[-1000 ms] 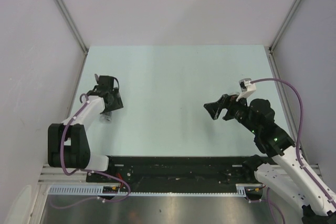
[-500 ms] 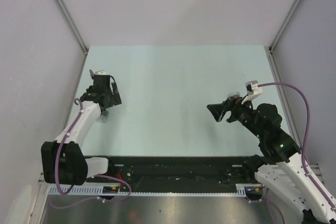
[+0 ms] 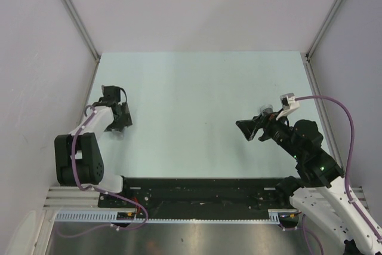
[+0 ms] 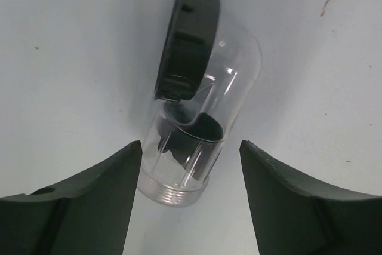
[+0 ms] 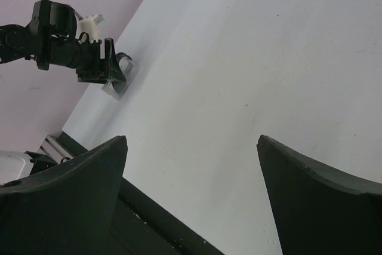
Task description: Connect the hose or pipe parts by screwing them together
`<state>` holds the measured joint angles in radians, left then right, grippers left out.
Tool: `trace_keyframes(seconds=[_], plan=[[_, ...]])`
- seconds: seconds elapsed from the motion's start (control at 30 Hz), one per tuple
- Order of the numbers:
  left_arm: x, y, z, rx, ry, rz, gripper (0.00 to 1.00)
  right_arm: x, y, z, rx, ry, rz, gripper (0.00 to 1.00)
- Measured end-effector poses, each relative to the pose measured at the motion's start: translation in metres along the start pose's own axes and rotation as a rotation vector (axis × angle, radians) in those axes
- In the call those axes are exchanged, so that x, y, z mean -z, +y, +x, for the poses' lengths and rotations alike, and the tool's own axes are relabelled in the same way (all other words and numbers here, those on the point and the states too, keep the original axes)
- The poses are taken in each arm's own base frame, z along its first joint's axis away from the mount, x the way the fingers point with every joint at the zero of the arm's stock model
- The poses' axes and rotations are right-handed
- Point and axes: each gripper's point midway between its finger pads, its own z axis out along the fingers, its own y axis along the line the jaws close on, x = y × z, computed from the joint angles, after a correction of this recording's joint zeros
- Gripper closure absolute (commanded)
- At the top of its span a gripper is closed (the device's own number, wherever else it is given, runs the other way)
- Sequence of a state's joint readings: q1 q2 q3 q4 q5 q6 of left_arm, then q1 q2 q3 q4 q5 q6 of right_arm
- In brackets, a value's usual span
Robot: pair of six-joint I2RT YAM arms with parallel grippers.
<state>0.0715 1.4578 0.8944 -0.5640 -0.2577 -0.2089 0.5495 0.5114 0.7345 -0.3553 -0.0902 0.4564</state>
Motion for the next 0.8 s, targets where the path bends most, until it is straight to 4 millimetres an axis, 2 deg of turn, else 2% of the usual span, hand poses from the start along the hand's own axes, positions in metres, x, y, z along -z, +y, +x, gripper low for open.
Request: trace_keyframes(seconds=[0.13,0.17,0.3,0.4,0.5,0.63,0.8], plan=[[-0.005,-0.013,0.008,-0.013,0.042,0.065,0.57,0.000,-0.002,0.003,-0.003,0.010,0.007,0.05],[-0.004,-0.017,0.007,-0.013,0.044,0.086,0.66,0.000,-0.002,0.003,-0.005,0.013,0.009,0.05],[0.003,-0.040,0.008,-0.021,0.046,0.193,0.80,-0.002,-0.003,0.005,-0.014,0.023,0.016,0.05],[0.022,-0.074,0.011,-0.044,0.029,0.320,0.84,-0.006,-0.005,0.009,-0.027,0.038,0.024,0.06],[0.046,-0.113,0.022,-0.072,0.006,0.464,0.85,-0.011,-0.008,0.016,-0.046,0.056,0.033,0.06],[0.076,-0.164,0.057,-0.122,0.008,0.637,0.84,-0.022,-0.017,0.037,-0.076,0.108,0.048,0.06],[0.097,-0.212,0.115,-0.221,0.064,0.754,0.80,-0.037,-0.027,0.078,-0.102,0.226,0.067,0.06]])
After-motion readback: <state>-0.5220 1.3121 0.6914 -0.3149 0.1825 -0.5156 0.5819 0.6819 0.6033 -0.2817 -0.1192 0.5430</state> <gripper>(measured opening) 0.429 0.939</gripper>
